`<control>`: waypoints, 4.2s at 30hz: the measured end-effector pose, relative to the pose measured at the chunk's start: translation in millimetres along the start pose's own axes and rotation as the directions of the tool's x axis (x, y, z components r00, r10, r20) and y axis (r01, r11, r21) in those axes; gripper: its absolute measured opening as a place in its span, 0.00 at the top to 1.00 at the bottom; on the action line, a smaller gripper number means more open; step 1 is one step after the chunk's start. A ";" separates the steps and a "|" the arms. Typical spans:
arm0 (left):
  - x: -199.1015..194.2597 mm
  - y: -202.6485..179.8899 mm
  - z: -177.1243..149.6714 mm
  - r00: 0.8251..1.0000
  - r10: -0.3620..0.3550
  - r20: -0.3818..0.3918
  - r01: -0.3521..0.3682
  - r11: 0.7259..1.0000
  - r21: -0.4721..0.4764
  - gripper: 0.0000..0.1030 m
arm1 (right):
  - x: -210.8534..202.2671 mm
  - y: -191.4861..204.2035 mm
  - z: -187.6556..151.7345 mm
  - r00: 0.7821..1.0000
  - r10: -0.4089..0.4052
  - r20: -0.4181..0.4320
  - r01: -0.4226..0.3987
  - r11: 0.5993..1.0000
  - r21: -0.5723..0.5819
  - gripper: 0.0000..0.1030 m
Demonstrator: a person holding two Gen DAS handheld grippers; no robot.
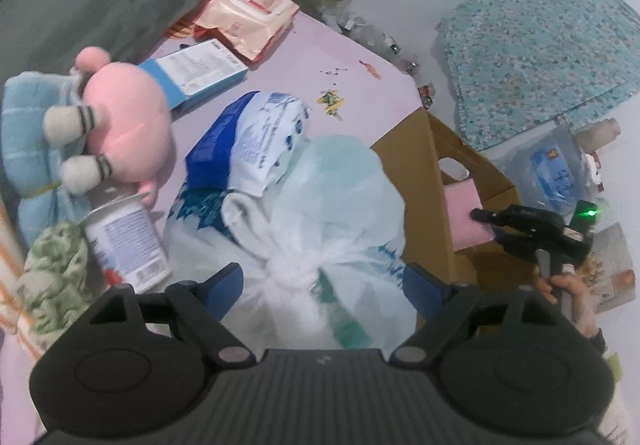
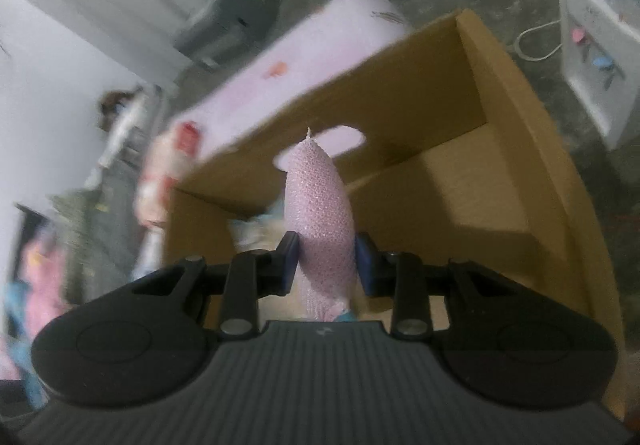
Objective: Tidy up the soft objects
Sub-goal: 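Carry the pink foam pad into the cardboard box and release it, then reach the left gripper to the blue-and-white medicine box and grasp it, then lift the medicine box with the left gripper toward the cardboard box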
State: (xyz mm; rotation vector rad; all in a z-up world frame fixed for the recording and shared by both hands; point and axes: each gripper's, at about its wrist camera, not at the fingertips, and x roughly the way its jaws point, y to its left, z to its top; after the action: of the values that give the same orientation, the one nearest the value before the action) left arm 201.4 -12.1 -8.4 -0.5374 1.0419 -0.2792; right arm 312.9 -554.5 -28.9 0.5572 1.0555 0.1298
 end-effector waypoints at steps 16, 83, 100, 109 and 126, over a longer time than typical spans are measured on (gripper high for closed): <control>-21.7 29.2 -12.7 0.998 0.050 0.046 -0.049 0.999 -0.006 0.15 | 54.0 34.4 -15.4 0.965 -0.263 0.023 0.263 0.953 -0.148 0.44; 116.4 29.6 157.7 0.885 0.466 0.016 -0.376 0.693 0.616 0.10 | 195.5 320.7 -19.7 0.890 0.259 -0.375 -0.275 0.961 0.011 0.48; 156.1 75.2 200.6 0.878 0.450 -0.162 -0.341 0.827 0.447 0.10 | 287.8 322.7 -19.3 0.864 0.105 -0.492 -0.141 0.989 -0.036 0.46; 150.6 69.6 197.5 0.873 0.475 -0.109 -0.383 0.806 0.451 0.27 | 291.5 318.0 -26.9 0.871 0.189 -0.453 -0.211 0.977 0.001 0.56; 61.7 5.8 170.2 0.950 0.311 -0.006 -0.284 0.873 0.396 0.28 | 203.5 312.7 -10.5 0.884 0.349 -0.312 -0.356 0.934 0.035 0.82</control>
State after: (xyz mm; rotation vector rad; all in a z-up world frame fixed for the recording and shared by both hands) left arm 379.9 13.2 9.5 -0.0008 1.0852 -0.2247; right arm 455.6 -209.7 -38.8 0.7205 1.2502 0.5683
